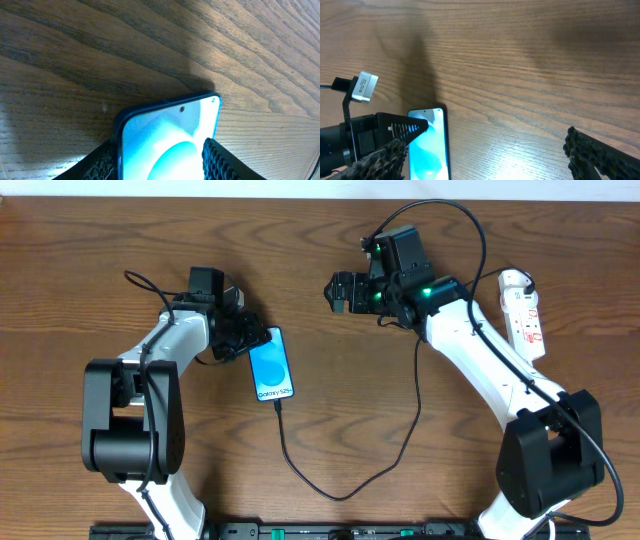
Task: Plug charger to phone and switch on socket
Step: 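Lift the open left gripper up and back from the phone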
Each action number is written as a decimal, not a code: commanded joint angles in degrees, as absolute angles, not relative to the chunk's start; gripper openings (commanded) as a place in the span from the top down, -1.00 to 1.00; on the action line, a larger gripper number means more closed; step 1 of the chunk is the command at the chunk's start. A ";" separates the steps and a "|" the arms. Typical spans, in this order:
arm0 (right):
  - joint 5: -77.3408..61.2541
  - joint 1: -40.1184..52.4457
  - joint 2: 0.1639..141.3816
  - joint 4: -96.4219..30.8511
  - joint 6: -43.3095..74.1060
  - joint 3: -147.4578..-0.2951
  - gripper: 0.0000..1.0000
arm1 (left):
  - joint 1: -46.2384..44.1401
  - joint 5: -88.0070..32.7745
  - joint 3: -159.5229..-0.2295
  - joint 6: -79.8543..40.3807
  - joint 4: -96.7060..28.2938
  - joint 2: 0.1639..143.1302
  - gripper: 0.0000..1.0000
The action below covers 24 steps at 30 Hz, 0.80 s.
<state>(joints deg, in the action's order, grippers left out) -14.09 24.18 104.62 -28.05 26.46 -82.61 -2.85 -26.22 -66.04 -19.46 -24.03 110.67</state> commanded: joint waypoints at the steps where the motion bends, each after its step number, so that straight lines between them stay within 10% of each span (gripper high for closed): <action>1: -13.61 24.43 104.49 -28.10 25.58 -83.11 -0.99 | -2.61 -20.03 -64.07 -19.11 -25.74 113.27 -0.10; 16: -13.58 24.43 104.49 -28.10 24.69 -83.11 -0.98 | -2.44 -18.26 -64.12 -19.07 -26.09 112.88 -0.10; 18: -13.30 24.43 104.49 -28.10 24.53 -83.11 -0.99 | -2.44 -15.46 -64.58 -19.07 -27.29 112.12 -0.43; 24: -11.88 24.43 104.49 -28.08 24.56 -83.09 -0.99 | -2.44 -8.19 -68.14 -14.50 -33.71 106.96 -0.54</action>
<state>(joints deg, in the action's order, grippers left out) -13.15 24.18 104.62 -28.05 25.56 -82.61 -2.83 -15.92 -67.07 -18.06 -31.79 108.81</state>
